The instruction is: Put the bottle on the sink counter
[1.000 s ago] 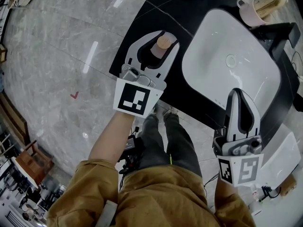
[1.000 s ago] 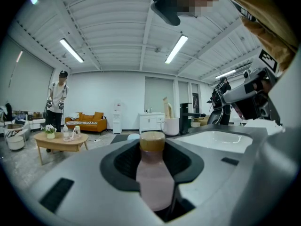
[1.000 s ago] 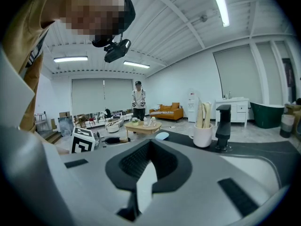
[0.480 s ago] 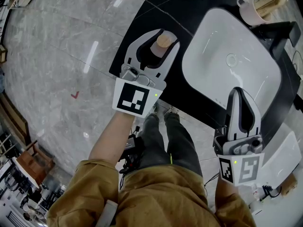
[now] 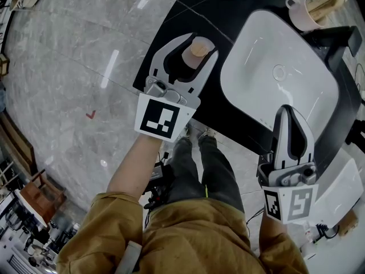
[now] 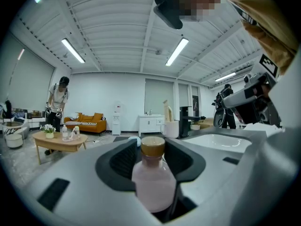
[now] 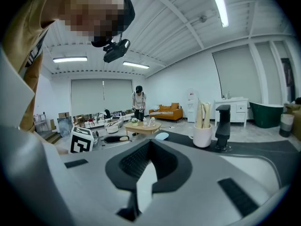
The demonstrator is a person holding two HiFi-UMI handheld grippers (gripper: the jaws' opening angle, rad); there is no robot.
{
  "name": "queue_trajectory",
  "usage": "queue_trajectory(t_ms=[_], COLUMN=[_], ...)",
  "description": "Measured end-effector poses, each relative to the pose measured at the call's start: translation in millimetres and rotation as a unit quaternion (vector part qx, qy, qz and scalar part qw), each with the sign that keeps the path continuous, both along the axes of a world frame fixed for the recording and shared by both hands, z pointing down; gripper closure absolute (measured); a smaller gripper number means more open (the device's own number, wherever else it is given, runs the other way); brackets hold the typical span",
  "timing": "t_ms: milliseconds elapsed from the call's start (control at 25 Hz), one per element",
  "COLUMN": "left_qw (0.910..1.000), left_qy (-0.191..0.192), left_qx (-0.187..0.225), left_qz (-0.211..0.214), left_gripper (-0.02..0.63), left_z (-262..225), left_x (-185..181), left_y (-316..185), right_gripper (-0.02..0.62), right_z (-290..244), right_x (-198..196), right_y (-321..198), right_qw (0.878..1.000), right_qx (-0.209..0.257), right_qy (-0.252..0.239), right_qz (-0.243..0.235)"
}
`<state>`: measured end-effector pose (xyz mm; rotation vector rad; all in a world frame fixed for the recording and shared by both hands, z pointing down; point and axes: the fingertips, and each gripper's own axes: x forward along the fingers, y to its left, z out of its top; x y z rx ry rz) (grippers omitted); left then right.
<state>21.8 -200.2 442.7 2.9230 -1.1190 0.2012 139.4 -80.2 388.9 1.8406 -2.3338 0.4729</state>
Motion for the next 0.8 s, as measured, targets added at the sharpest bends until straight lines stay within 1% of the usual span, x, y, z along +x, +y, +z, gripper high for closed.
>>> queue_trajectory(t_ms=[400, 600, 800], left_qw=[0.9998, 0.9992, 0.9989], left_qy=[-0.016, -0.034, -0.036], left_qx=[0.011, 0.022, 0.029], left_qz=[0.001, 0.005, 0.007], left_gripper=[0.440, 0.442, 0.448], left_z=[-6.5, -12.5, -23.6], left_x=[-1.1, -1.8, -4.6], left_y=[2.5, 4.3, 10.6], right_gripper=[0.592, 0.592, 0.592], right_z=[-9.2, -15.6, -26.7], right_x=[-0.5, 0.1, -3.4], right_y=[2.2, 2.7, 5.0], right_qw=[1.000, 1.000, 1.000], right_qx=[0.008, 0.016, 0.028], right_qy=[0.004, 0.005, 0.004], right_qz=[-0.001, -0.001, -0.003])
